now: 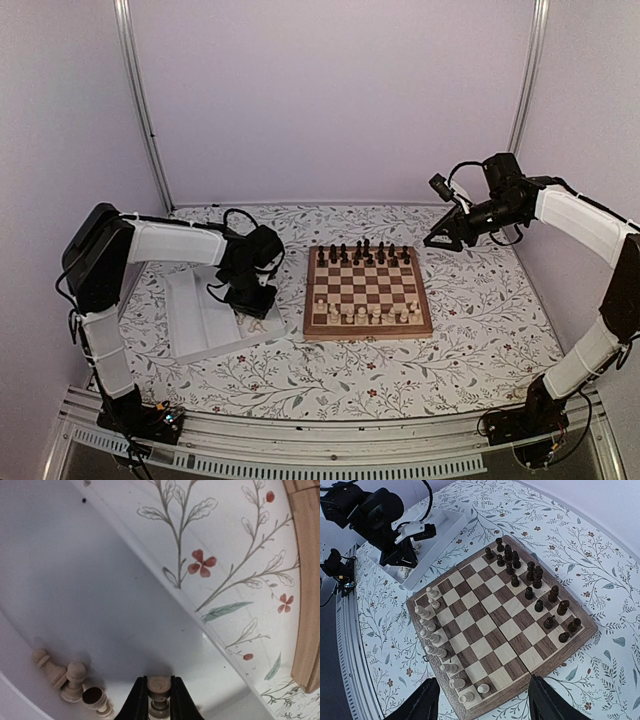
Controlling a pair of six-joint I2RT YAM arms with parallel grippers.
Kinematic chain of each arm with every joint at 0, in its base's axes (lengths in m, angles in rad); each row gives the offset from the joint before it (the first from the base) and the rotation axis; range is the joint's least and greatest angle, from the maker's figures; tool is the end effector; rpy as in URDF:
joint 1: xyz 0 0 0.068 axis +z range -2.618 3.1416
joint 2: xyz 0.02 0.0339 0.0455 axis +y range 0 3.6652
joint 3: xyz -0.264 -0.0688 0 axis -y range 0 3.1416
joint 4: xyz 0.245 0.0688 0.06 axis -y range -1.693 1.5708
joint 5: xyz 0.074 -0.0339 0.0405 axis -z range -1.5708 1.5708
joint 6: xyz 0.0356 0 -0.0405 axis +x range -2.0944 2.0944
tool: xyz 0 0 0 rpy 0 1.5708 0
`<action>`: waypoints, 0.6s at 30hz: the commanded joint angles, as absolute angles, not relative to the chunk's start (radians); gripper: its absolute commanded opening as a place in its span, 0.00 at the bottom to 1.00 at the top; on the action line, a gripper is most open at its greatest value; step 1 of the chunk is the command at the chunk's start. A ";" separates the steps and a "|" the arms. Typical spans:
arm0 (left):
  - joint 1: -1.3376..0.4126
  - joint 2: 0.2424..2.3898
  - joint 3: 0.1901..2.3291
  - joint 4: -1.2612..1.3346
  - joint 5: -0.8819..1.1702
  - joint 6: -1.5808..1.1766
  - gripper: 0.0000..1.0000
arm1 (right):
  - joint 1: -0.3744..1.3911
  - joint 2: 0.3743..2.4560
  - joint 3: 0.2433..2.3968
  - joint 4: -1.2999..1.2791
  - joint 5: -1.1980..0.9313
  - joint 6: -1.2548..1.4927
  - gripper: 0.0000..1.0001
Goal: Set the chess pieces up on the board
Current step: Pick up the chess piece from the storage box.
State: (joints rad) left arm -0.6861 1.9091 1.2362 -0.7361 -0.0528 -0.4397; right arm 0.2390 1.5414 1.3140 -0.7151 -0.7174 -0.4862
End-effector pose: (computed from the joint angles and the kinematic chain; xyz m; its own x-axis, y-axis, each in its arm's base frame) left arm 0.2753 -0.2230 0.1486 -0.9575 0.2346 -0.1679 0.2415 0.9702 -0.0214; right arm 0.3090 0.0994 0.2990 -0.4362 -0.4687 -0.7682 -0.8569 0.4769 0.1956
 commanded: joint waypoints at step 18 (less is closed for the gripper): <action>-0.649 1.805 1.268 -0.692 -0.040 -0.384 0.10 | 0.252 1.540 1.301 -0.714 -0.759 -0.488 0.63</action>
